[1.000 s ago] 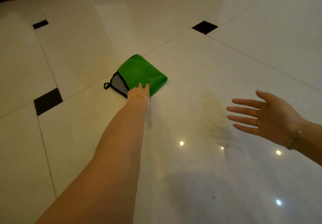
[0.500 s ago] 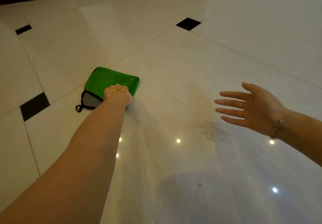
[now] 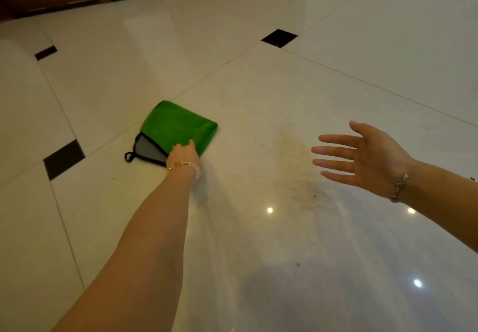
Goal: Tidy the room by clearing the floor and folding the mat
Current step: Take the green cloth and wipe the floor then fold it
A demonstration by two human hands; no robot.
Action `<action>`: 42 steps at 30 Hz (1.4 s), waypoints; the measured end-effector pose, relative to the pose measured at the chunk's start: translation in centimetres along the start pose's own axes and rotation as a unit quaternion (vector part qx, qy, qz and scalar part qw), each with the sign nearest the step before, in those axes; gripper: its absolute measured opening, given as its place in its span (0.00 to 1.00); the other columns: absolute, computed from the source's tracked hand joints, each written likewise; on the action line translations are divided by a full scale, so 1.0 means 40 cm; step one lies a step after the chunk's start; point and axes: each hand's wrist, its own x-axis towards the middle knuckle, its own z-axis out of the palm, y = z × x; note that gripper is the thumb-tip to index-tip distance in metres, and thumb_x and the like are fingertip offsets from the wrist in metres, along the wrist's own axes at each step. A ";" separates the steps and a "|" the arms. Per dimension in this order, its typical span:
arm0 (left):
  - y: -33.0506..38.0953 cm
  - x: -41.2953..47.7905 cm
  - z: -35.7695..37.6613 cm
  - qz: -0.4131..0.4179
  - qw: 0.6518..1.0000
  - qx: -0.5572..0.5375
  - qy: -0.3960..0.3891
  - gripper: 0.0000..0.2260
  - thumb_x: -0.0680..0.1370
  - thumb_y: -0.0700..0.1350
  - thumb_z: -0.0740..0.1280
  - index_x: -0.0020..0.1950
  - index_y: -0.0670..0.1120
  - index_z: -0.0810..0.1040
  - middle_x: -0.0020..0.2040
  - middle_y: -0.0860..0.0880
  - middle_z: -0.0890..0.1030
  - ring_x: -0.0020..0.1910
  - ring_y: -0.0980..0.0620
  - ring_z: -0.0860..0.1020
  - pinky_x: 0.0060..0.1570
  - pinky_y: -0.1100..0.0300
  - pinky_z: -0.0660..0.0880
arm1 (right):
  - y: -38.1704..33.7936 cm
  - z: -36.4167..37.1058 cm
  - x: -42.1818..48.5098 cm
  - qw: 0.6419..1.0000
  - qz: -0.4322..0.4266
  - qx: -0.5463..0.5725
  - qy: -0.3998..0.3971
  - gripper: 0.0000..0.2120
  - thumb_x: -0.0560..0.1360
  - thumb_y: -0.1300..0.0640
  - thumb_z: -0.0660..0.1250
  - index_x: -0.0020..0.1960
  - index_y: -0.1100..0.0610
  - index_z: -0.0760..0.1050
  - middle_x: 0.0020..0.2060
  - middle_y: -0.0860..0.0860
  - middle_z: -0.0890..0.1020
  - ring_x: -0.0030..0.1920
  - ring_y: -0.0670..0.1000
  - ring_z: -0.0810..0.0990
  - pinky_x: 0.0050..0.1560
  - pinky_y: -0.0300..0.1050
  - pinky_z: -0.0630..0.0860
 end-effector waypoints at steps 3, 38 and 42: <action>0.041 -0.033 0.016 0.057 0.998 0.010 0.014 0.28 0.79 0.38 0.56 0.77 0.47 0.52 0.71 0.36 0.63 0.69 0.39 0.64 0.61 0.49 0.69 | 0.005 0.005 -0.011 1.000 -0.003 0.009 0.000 0.24 0.80 0.43 0.50 0.58 0.57 0.77 0.54 0.57 0.83 0.55 0.59 0.81 0.53 0.54 0.77; 0.559 -0.906 0.170 0.548 0.768 -0.148 -0.297 0.23 0.77 0.40 0.61 0.73 0.50 0.66 0.76 0.50 0.60 0.76 0.54 0.52 0.74 0.56 0.53 | 0.328 -0.405 -0.479 0.986 -0.040 0.029 0.157 0.21 0.81 0.46 0.50 0.56 0.56 0.76 0.51 0.55 0.82 0.53 0.57 0.80 0.52 0.52 0.76; 0.554 -0.942 0.153 0.425 0.772 -0.379 -0.283 0.17 0.76 0.34 0.60 0.62 0.47 0.78 0.60 0.54 0.78 0.61 0.59 0.74 0.65 0.63 0.68 | 0.415 -0.434 -0.517 0.975 -0.043 -0.092 0.197 0.15 0.81 0.50 0.55 0.59 0.56 0.75 0.50 0.52 0.80 0.53 0.53 0.78 0.55 0.49 0.74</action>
